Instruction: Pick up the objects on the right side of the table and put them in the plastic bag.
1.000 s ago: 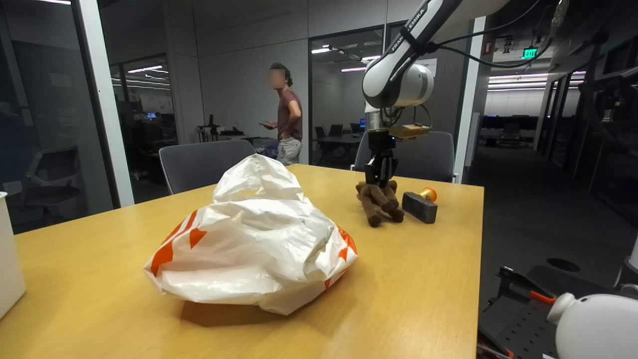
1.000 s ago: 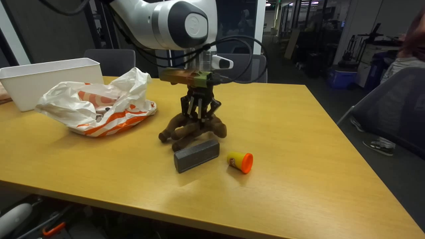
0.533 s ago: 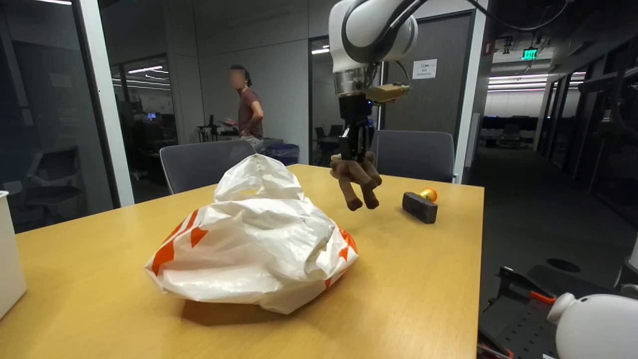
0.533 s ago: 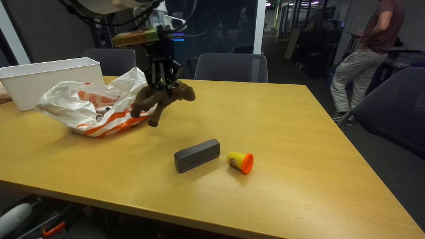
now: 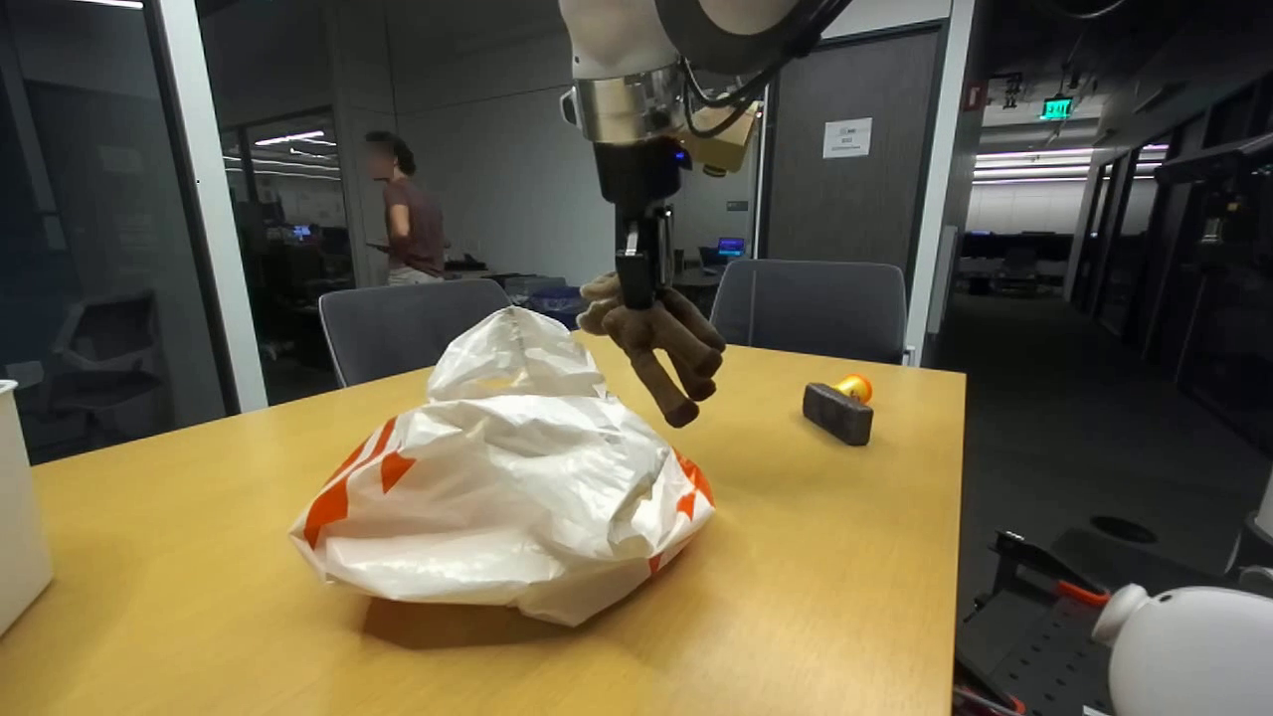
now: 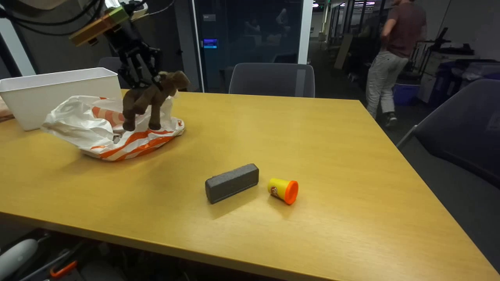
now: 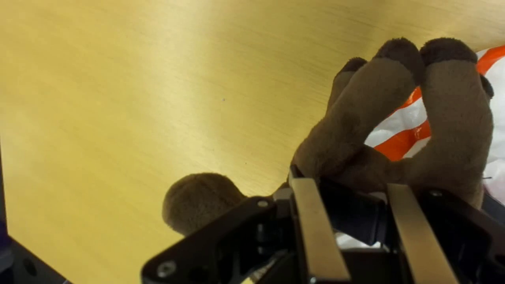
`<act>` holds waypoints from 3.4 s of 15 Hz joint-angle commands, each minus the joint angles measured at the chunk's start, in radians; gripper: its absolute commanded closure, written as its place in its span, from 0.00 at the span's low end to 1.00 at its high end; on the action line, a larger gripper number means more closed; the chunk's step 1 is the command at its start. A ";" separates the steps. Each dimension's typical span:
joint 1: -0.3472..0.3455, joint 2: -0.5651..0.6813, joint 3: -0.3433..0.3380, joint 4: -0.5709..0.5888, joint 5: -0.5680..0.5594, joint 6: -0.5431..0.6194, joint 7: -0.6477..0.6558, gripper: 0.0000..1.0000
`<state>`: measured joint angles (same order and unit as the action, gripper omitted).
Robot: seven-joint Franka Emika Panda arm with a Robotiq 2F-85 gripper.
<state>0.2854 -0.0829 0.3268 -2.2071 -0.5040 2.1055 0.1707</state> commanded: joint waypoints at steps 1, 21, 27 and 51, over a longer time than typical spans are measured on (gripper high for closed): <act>0.021 0.011 0.028 0.019 -0.088 0.029 -0.001 0.99; 0.092 0.249 0.049 0.066 0.099 0.248 -0.130 0.97; 0.114 0.300 0.040 0.099 0.109 0.208 -0.135 0.56; -0.253 -0.304 -0.314 -0.017 0.273 -0.115 0.077 0.00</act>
<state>0.0908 -0.3570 0.0742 -2.1331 -0.2987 1.9205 0.2879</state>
